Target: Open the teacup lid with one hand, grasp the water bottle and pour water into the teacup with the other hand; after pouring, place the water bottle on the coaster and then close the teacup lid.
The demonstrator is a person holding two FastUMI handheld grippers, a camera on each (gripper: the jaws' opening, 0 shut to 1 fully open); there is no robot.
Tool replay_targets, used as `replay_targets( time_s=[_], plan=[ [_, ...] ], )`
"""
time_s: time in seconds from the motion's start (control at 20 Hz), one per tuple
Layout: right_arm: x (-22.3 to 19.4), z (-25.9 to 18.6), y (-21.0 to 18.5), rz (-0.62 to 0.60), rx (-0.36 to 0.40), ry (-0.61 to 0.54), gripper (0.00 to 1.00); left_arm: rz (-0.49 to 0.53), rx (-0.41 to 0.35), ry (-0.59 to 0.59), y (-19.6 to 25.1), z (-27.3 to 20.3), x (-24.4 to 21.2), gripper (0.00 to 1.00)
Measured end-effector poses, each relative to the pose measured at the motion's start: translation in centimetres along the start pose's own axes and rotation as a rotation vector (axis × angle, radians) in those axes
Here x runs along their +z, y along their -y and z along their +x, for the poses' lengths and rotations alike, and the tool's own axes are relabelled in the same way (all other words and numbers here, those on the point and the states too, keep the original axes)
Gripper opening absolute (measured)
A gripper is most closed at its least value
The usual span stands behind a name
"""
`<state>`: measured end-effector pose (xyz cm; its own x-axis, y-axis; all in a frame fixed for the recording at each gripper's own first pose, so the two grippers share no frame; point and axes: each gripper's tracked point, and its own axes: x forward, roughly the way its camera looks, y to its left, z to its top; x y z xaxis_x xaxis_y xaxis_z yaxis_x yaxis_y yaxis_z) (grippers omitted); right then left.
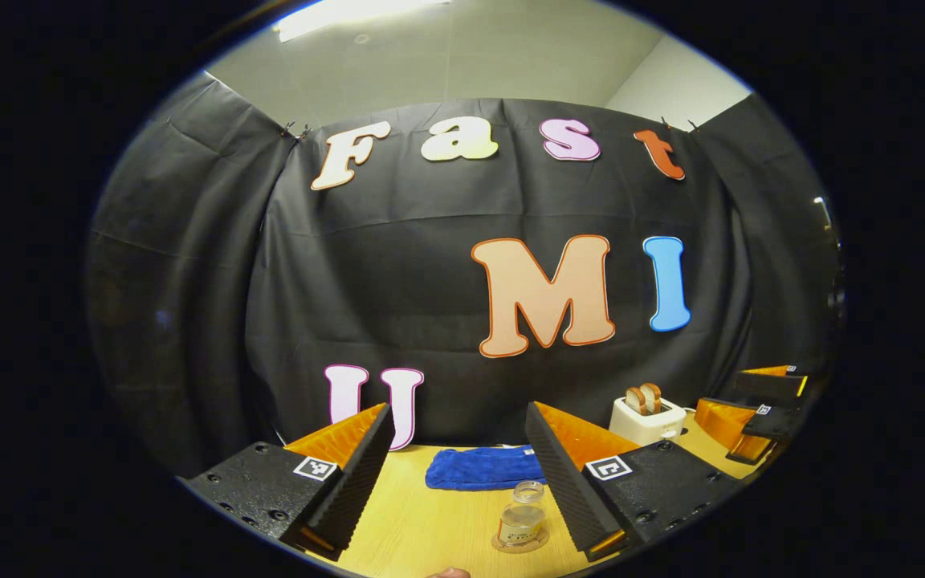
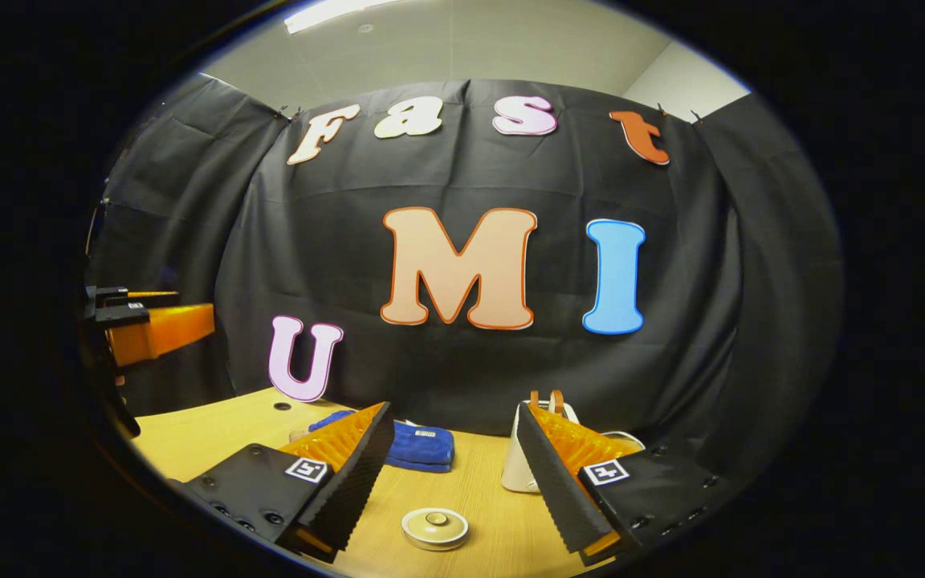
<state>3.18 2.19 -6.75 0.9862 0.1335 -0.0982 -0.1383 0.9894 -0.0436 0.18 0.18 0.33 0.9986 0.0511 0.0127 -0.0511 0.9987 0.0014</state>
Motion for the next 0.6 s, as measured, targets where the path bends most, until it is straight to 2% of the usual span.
replay_targets(
  time_s=[0.3, 0.5, 0.6],
  plan=[
    [-5.7, 2.0, 0.0, -0.036, 0.032, -0.105, 1.0, 0.021, 0.033, -0.005, -1.0, -1.3, 0.0, 0.95],
    [-9.8, 3.0, -1.0, -0.054, 0.066, -0.186, 0.96, 0.04, 0.071, -0.016, -2.4, -2.2, -0.1, 0.95],
    [-11.2, 3.5, -1.4, -0.064, 0.078, -0.213, 0.99, 0.045, 0.088, -0.026, -3.0, -2.7, -0.4, 0.95]
  ],
)
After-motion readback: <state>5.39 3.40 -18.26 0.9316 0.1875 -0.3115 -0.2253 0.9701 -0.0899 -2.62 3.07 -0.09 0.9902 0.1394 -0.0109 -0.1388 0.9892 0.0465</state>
